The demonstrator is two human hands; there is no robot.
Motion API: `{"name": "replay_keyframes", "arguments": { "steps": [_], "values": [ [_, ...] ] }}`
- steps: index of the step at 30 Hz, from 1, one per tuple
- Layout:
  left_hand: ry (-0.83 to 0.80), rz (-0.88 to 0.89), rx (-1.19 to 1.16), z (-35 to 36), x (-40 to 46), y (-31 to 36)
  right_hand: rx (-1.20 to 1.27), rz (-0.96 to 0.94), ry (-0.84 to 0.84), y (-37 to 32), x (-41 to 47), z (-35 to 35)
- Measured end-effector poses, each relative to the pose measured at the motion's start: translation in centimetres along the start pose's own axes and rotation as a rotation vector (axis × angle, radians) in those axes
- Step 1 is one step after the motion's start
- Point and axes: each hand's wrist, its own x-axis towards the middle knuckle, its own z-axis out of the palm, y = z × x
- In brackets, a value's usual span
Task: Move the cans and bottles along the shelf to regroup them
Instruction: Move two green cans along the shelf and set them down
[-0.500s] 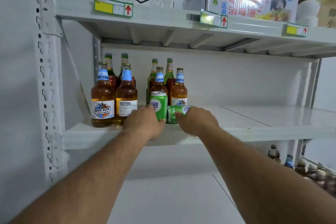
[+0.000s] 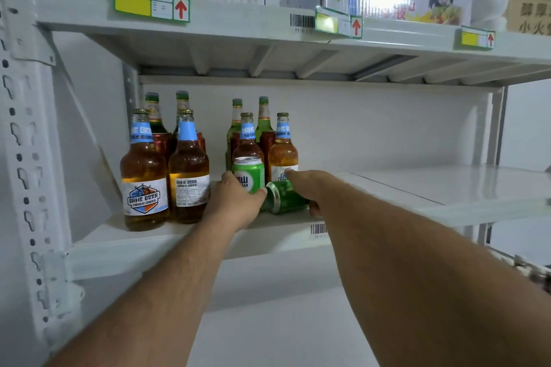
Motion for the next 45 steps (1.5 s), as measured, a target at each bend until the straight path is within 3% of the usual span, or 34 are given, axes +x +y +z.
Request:
{"name": "replay_keyframes", "arguments": {
  "steps": [16,31,45],
  "values": [
    [-0.027,-0.003,-0.217,0.1,1.2,-0.7,0.123,-0.016,-0.103,-0.6,0.0,0.2],
    [-0.009,0.022,-0.261,-0.4,0.2,-0.9,0.298,0.060,-0.147,1.2,-0.5,-1.8],
    [-0.174,0.085,-0.409,0.6,-2.9,1.9,0.576,-0.303,0.079,7.8,-2.3,-5.5]
  ]
}}
